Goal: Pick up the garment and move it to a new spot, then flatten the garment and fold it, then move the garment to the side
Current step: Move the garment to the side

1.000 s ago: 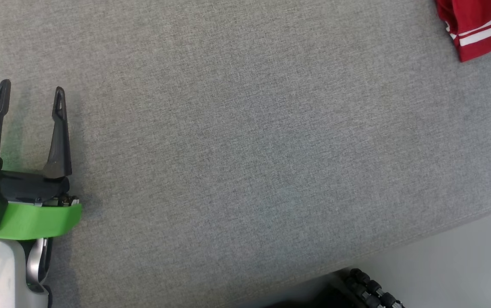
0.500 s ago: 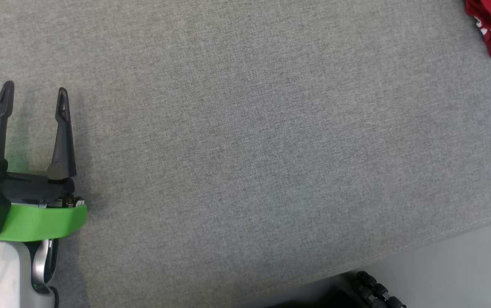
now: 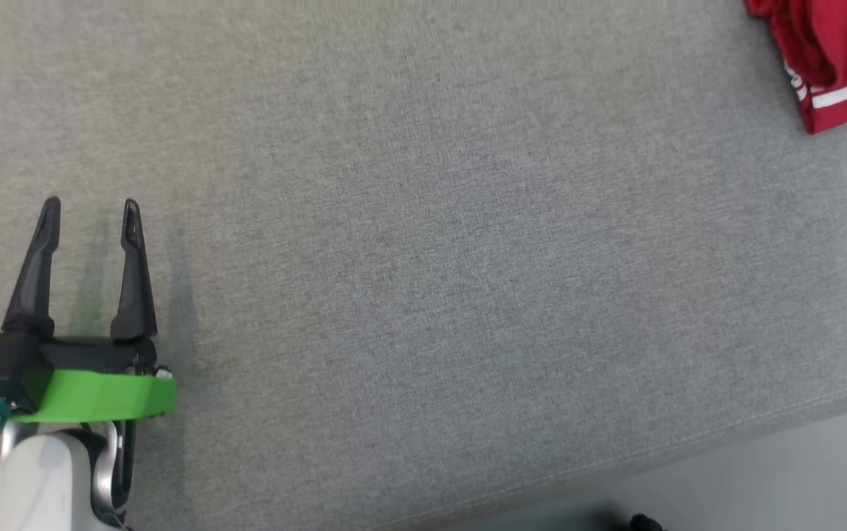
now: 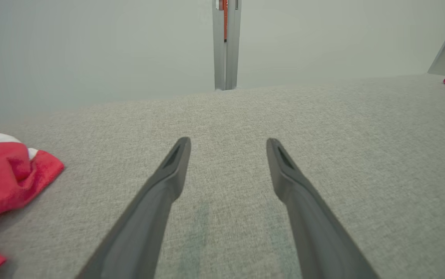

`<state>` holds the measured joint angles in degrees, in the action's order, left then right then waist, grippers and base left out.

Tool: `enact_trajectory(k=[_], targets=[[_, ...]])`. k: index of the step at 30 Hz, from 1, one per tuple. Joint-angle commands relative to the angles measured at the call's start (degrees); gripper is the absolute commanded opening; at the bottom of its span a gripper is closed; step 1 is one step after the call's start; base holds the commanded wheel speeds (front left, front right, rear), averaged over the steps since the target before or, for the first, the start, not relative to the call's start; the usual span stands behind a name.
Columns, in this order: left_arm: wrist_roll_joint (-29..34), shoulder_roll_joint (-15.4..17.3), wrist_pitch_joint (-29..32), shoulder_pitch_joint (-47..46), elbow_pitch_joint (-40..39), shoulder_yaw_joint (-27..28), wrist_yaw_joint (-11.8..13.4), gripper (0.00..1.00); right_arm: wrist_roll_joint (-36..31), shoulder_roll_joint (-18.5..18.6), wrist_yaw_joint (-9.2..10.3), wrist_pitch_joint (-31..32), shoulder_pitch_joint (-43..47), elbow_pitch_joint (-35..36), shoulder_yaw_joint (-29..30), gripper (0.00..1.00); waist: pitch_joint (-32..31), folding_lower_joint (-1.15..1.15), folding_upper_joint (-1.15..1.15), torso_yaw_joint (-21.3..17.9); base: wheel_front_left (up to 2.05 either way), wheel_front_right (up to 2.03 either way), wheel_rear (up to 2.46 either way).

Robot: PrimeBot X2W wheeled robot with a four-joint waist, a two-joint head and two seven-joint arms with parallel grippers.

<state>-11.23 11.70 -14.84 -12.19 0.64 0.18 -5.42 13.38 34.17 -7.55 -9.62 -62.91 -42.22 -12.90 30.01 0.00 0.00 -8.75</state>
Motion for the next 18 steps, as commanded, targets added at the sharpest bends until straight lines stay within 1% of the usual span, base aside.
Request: enact_trajectory(k=[1,6,15,18], targets=[[-0.40,-0.44,-0.34,1.30,0.64,0.37,0.50,1.00,0.86,-0.74,0.12,-0.99,1.89,1.06,-0.30,1.00,-4.99,0.00,0.00,2.00,0.00,0.00,0.00],[-0.77,-1.80,-0.39,3.13,1.32,1.53,0.85,1.00,2.38,-3.17,0.13,-2.91,7.20,5.69,-1.45,1.00,-9.03,0.00,0.00,2.82,0.00,0.00,0.00],[-0.11,-3.87,-0.41,5.96,3.14,3.08,0.34,1.00,2.65,-11.00,0.12,-5.02,19.07,14.37,-1.31,1.00,-14.83,0.00,0.00,3.65,0.00,0.00,0.00],[0.11,-4.42,-0.42,6.25,3.66,3.52,0.21,1.00,2.44,-13.05,0.12,-5.28,22.89,16.48,-1.16,1.00,-16.11,0.00,0.00,4.03,0.00,0.00,0.00]])
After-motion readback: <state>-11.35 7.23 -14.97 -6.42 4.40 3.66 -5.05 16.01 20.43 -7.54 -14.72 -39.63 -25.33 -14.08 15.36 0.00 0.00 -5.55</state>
